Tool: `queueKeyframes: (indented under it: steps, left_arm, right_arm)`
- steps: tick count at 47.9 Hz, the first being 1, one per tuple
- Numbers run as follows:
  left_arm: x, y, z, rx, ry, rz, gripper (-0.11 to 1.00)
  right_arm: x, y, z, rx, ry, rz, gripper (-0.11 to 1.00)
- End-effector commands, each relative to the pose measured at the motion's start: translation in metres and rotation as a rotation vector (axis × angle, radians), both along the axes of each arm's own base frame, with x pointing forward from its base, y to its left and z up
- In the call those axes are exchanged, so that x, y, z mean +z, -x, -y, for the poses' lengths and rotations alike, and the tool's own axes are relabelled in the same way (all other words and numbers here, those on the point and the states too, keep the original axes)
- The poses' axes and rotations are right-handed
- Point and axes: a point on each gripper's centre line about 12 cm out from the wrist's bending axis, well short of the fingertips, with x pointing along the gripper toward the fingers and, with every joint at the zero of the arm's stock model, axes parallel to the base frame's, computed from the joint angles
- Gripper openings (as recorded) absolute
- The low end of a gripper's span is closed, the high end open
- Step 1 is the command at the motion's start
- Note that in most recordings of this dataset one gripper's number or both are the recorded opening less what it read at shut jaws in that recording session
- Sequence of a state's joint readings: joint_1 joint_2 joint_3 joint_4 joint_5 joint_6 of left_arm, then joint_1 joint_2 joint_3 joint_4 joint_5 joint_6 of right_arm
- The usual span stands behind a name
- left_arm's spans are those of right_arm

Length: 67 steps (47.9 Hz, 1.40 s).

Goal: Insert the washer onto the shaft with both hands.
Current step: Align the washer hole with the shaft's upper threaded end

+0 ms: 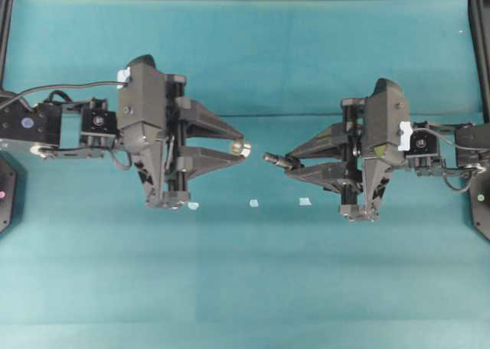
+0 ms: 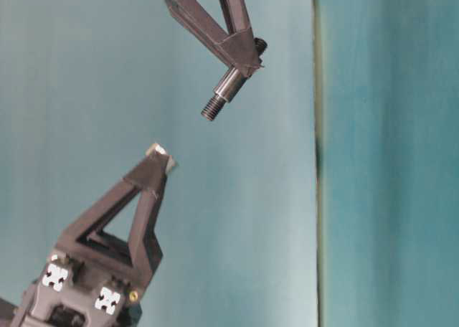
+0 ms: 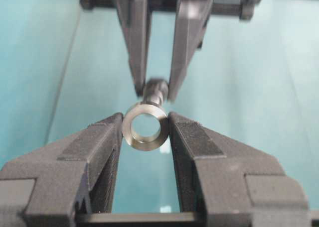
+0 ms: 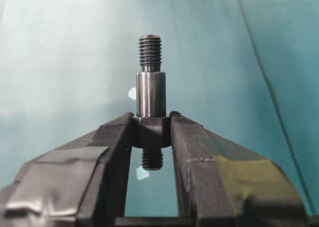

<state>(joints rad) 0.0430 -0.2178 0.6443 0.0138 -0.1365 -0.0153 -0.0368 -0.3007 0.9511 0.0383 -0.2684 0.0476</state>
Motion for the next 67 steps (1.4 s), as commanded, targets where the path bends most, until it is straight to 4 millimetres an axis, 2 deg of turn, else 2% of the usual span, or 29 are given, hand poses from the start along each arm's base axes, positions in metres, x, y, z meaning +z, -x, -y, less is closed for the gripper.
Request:
queueKeyframes:
  steps: [1, 45, 67]
  left_arm:
    - [0.011, -0.006, -0.001, -0.001, -0.007, 0.035, 0.37]
    - [-0.007, -0.026, -0.002, -0.002, -0.008, -0.02, 0.37]
    - [-0.01, -0.028, -0.001, -0.003, -0.007, -0.028, 0.37]
  right_arm:
    - [0.008, -0.003, 0.001, -0.009, -0.009, 0.034, 0.0]
    - [0.011, -0.004, 0.001, -0.009, -0.007, 0.053, 0.0]
    - [0.012, -0.005, 0.004, -0.016, -0.004, 0.055, 0.0]
